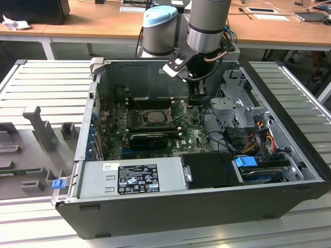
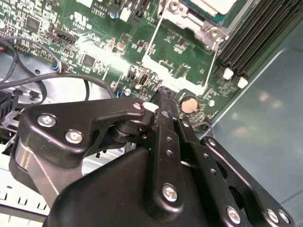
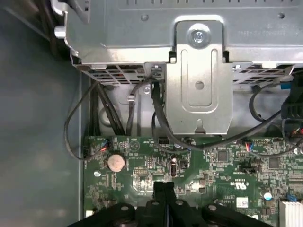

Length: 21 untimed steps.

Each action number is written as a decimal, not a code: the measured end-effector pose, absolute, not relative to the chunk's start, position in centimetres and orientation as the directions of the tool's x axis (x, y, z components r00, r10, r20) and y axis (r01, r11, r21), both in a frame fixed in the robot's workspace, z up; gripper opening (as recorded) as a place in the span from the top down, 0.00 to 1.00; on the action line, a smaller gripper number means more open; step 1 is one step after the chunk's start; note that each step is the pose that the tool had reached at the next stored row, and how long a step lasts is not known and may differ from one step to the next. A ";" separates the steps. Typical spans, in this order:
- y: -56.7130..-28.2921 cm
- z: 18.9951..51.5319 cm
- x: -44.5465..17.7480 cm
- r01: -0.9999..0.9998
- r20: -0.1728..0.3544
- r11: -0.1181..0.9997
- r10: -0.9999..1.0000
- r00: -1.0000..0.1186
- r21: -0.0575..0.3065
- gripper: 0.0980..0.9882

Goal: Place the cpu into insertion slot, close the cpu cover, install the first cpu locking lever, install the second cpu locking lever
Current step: 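Close the cpu cover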

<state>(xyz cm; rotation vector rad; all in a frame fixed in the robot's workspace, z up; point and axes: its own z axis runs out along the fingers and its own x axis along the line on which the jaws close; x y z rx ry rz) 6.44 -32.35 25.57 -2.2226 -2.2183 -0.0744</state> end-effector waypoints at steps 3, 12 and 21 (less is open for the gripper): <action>-32.4 25.1 6.6 0.999 0.034 -0.002 0.999 0.001 0.033 0.99; -32.4 24.7 6.7 0.999 0.034 -0.002 0.999 0.004 -0.039 0.99; -32.4 24.7 5.9 0.999 0.034 -0.003 0.999 0.004 -0.041 0.99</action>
